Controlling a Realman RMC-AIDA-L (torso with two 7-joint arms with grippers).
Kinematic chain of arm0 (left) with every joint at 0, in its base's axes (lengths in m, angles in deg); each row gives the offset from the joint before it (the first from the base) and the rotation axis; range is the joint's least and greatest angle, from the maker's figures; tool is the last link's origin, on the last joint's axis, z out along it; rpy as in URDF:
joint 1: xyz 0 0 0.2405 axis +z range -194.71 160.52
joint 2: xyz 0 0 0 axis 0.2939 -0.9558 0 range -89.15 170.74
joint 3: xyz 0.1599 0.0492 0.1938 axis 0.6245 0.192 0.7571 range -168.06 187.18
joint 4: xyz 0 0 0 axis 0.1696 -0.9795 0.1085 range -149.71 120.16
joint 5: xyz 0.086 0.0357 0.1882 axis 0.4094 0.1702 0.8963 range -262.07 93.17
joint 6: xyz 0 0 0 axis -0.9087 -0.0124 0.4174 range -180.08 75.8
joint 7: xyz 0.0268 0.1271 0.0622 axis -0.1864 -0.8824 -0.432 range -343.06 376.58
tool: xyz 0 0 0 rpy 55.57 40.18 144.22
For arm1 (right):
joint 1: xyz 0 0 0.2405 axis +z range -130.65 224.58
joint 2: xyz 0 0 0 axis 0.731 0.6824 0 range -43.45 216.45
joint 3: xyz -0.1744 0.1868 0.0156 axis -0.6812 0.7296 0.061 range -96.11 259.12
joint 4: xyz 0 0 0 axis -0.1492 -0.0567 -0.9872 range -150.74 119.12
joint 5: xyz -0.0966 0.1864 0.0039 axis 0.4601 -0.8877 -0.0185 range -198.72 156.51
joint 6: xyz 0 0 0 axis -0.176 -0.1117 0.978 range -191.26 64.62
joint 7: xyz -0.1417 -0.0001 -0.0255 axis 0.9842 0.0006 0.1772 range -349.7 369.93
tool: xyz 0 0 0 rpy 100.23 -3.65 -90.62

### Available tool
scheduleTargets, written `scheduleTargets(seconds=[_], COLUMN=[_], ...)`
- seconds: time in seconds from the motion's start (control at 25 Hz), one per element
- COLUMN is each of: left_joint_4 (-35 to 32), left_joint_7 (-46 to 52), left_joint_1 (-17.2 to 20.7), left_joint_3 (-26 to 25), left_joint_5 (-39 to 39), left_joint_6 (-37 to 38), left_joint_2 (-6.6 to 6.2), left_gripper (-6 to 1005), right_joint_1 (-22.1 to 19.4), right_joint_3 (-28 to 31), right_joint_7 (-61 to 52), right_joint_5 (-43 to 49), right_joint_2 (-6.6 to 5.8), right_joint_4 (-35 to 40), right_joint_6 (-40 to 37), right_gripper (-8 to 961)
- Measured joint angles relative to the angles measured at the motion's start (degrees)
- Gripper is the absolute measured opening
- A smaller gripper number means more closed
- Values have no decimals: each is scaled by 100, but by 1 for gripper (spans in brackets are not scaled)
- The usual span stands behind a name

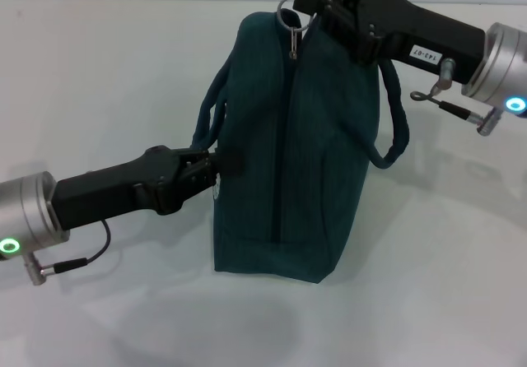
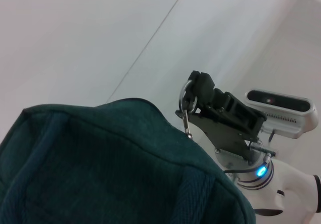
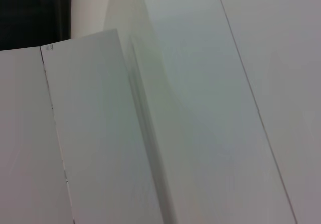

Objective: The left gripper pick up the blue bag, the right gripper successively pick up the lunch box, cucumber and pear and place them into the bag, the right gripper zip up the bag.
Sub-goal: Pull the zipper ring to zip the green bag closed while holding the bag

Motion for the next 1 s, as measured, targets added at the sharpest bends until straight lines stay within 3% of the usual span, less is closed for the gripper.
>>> scheduleTargets(seconds=[0.6, 1.0], left_joint_4=[44, 44], left_joint_7=[-678, -745], left_joint_1=[128, 167], left_joint_3=[-33, -53], left_joint_5=[-28, -38], left_joint_6=[367, 585], left_joint_2=[-21, -27], left_gripper=[146, 162], right_joint_1=[4, -2], right_joint_3=[295, 297], right_joint_7=[130, 376], right_joint_5=[21, 53], right_joint_2=[-66, 6], right_joint_4=[-63, -168], right_joint_6=[300, 669], right_gripper=[11, 12])
